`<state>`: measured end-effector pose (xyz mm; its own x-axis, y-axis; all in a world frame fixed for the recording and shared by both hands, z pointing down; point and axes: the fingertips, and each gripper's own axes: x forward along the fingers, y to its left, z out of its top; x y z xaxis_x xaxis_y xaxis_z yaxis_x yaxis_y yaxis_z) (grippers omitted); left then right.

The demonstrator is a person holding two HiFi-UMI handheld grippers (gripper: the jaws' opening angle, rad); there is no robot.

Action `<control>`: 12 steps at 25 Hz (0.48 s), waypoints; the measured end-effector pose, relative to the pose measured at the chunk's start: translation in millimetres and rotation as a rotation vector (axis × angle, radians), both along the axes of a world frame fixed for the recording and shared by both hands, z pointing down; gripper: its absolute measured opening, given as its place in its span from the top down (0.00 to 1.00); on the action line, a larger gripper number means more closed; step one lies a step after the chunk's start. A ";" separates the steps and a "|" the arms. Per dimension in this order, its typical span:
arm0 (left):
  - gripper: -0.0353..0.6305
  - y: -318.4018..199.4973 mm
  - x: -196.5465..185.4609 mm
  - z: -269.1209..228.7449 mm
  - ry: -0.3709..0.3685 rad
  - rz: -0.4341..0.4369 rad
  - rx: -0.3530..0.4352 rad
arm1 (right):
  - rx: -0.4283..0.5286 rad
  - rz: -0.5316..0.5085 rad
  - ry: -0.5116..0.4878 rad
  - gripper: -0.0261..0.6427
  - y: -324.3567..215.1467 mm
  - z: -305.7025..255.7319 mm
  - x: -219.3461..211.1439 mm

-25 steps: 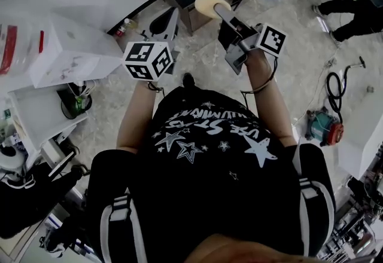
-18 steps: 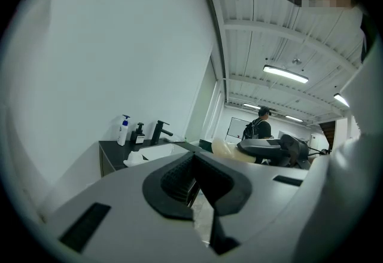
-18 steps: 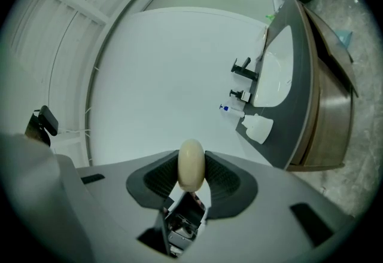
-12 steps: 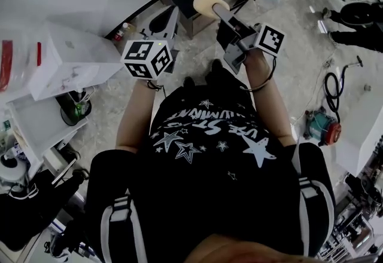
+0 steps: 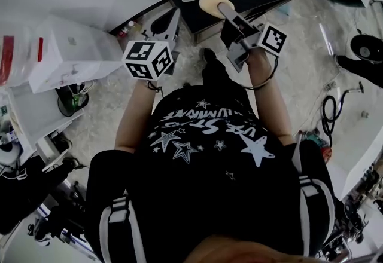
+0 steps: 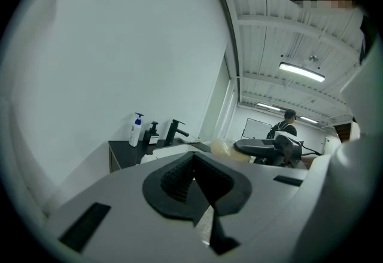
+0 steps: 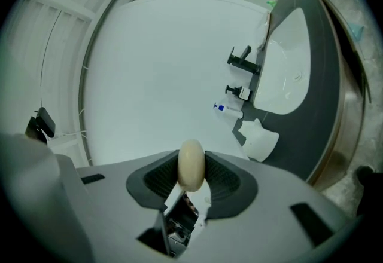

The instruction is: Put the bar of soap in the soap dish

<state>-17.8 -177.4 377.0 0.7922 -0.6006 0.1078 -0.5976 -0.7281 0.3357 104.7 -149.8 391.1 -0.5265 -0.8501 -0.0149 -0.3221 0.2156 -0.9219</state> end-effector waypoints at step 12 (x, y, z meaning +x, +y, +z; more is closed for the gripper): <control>0.93 -76.1 28.4 21.7 -0.043 -0.150 -0.062 | -0.043 -0.162 0.075 0.76 -103.0 24.9 32.2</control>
<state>10.6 -253.5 398.7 0.6882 -0.7028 0.1804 -0.7128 -0.6085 0.3487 136.9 -252.8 416.0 -0.6546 -0.7532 0.0640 -0.3545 0.2312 -0.9060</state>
